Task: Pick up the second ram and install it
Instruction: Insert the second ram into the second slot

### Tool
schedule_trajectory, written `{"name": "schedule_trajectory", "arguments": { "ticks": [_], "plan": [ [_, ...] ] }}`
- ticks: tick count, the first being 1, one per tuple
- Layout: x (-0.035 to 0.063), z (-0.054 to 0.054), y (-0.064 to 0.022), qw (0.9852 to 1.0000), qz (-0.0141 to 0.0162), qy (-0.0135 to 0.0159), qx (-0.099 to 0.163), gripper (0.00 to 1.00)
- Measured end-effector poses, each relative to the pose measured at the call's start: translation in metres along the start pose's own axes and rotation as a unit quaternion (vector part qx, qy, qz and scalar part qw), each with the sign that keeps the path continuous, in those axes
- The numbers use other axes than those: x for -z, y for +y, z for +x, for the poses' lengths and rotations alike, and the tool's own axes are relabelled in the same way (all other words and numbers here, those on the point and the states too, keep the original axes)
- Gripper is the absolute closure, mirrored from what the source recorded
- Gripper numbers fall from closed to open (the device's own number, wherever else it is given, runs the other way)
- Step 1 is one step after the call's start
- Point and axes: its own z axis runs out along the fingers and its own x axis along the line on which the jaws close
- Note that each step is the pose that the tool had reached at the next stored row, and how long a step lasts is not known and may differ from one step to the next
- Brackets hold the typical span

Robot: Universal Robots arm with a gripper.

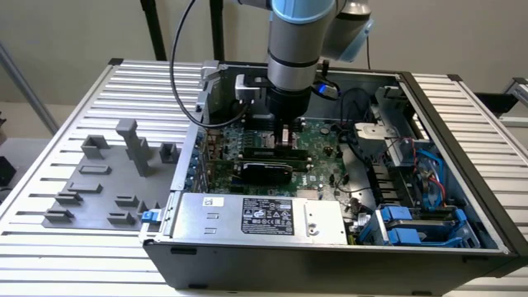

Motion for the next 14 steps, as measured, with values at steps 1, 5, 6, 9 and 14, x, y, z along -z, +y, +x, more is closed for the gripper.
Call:
{"name": "schedule_trajectory", "arguments": {
  "ticks": [1, 5, 6, 9, 14],
  "plan": [
    [0.0000, 0.0002, 0.0000, 1.0000, 0.0000, 0.0001, 0.000, 1.00],
    [0.0000, 0.0008, -0.0001, 1.0000, -0.0001, 0.0003, 0.000, 1.00],
    [-0.0001, 0.0009, 0.0000, 1.0000, -0.0001, 0.0004, 0.000, 1.00],
    [-0.0015, 0.0009, -0.0001, 1.0000, 0.0000, 0.0003, 0.000, 1.00],
    [-0.0043, 0.0009, -0.0001, 1.0000, -0.0001, 0.0003, 0.000, 1.00]
  ]
}}
